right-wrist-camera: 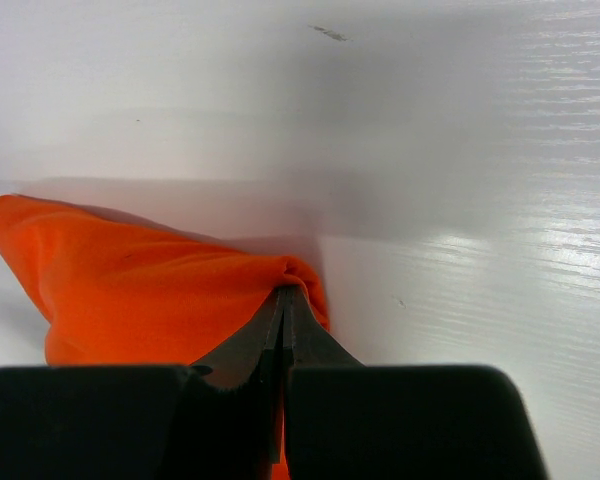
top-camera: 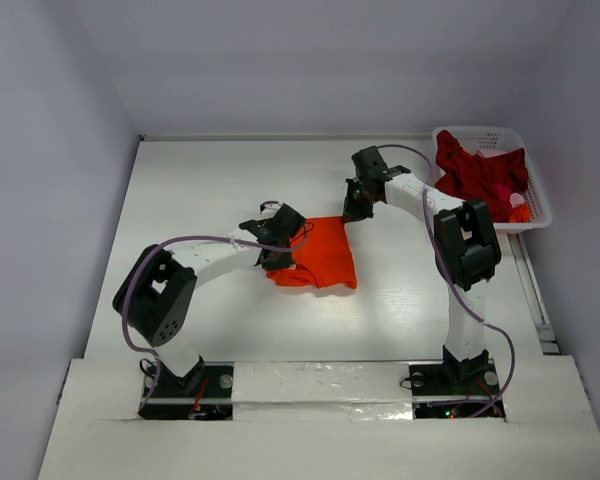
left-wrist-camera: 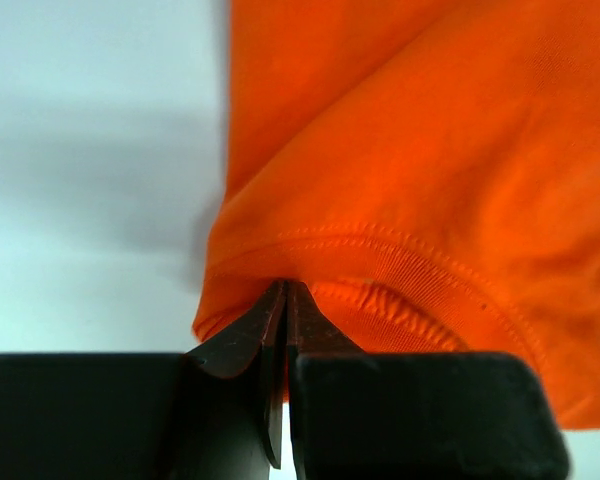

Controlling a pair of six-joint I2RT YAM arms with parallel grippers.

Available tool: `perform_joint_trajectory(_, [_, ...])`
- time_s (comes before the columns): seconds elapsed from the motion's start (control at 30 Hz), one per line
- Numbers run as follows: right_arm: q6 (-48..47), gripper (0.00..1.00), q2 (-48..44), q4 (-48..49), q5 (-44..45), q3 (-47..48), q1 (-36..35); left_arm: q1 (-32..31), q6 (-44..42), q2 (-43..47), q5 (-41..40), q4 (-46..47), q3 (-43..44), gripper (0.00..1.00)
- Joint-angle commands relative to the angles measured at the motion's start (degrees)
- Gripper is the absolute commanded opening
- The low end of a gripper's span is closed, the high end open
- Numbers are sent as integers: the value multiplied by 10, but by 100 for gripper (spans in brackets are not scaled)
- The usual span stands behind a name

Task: Fold and stack the t-shirts
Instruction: Fold the tshirt

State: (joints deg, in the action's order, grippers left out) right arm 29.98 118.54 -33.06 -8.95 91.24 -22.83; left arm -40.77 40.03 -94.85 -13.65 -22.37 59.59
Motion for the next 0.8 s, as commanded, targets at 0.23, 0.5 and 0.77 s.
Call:
perform_joint_trajectory(0.23, [-3, 0, -25, 2, 0, 17, 3, 0, 8, 113, -2, -85, -28, 0])
perform_joint_trajectory(0.5, [-3, 0, -25, 3, -3, 21, 3, -6, 14, 121, 32, -65, -90, 0])
perform_joint_trajectory(0.77, [-5, 0, -28, 0, 1, 18, 3, -6, 22, 132, 14, -65, -63, 0])
